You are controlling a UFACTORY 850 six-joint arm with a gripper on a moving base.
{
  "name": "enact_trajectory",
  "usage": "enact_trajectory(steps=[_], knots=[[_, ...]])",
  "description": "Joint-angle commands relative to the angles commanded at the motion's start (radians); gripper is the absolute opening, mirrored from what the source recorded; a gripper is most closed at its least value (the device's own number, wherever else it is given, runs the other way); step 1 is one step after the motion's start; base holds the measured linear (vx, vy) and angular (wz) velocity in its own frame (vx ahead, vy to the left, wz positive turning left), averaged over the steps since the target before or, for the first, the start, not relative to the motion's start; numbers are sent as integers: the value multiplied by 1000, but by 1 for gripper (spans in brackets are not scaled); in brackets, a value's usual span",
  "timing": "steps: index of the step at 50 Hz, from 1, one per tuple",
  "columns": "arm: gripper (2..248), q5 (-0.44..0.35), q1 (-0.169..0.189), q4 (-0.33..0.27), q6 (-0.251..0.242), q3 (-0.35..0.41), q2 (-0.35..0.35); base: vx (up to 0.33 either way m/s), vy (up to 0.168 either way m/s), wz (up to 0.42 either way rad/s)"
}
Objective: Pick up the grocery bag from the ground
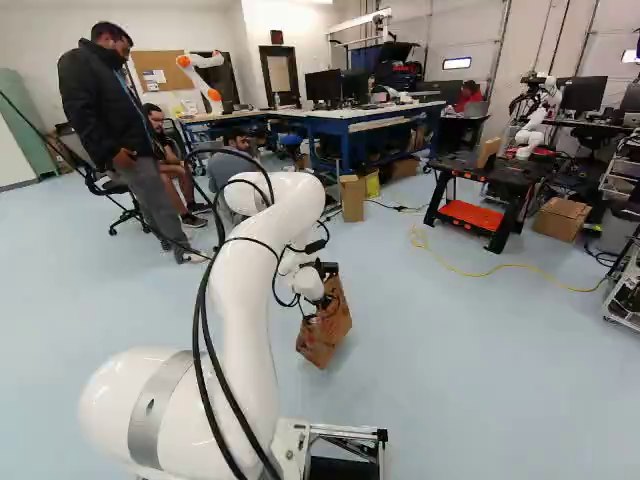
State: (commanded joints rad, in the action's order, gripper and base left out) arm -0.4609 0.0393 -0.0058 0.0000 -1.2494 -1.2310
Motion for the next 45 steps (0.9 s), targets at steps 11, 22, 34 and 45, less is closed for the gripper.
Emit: enact_trajectory(steps=[11,22,34,45], knots=[[24,-8,-3,0,0,92,89,0,0,0],[24,-21,-7,0,0,189,183,0,0,0],[24,-43,-10,0,0,291,286,0,0,0],[24,-52,-9,0,0,370,376,0,0,0]])
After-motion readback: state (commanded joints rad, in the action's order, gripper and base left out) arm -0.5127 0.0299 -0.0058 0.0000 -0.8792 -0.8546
